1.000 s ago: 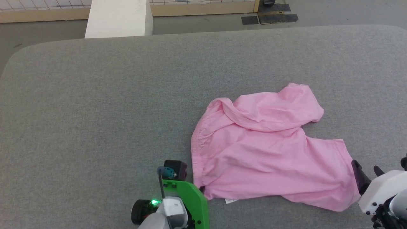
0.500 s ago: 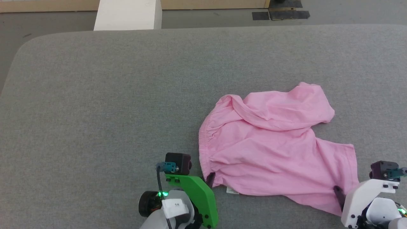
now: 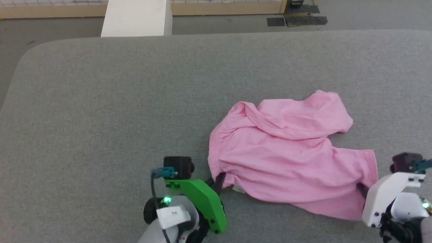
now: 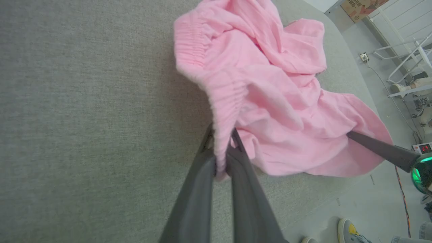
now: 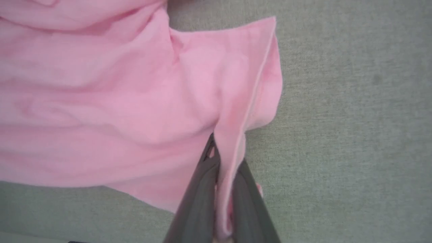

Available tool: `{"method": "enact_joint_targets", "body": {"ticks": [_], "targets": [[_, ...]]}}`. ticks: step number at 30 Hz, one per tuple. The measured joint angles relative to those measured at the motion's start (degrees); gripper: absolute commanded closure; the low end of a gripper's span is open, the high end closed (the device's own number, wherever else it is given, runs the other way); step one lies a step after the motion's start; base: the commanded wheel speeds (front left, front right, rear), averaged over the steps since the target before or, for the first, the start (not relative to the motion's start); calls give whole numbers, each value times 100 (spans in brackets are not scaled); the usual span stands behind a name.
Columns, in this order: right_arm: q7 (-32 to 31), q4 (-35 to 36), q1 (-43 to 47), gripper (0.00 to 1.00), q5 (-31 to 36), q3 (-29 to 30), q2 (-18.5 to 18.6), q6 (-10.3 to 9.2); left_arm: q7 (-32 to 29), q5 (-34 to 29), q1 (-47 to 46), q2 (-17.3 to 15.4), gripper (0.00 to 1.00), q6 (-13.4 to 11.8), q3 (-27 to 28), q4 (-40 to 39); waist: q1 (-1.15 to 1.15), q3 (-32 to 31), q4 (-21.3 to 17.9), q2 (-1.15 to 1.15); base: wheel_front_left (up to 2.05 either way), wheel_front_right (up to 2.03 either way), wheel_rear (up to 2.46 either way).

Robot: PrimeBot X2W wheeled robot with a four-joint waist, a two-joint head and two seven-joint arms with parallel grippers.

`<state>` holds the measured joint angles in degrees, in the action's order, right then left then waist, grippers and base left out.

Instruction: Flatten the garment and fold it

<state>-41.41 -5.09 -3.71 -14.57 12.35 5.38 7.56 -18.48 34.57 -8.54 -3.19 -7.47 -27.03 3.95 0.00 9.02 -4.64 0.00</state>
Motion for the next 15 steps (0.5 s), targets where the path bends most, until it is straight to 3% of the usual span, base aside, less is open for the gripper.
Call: {"method": "enact_joint_targets", "body": {"ticks": [9, 15], "targets": [[-699, 843, -726, 100, -1300, 116, 291, -1, -84, 400, -730, -131, 100, 324, 469, -469, 0, -213, 1, 0, 0, 0, 0], [-1292, 1190, -1558, 100, -2031, 147, 472, 0, -446, 511, -1972, -528, 100, 502, 844, -670, 0, -322, 77, 0, 0, 0, 0]]}}
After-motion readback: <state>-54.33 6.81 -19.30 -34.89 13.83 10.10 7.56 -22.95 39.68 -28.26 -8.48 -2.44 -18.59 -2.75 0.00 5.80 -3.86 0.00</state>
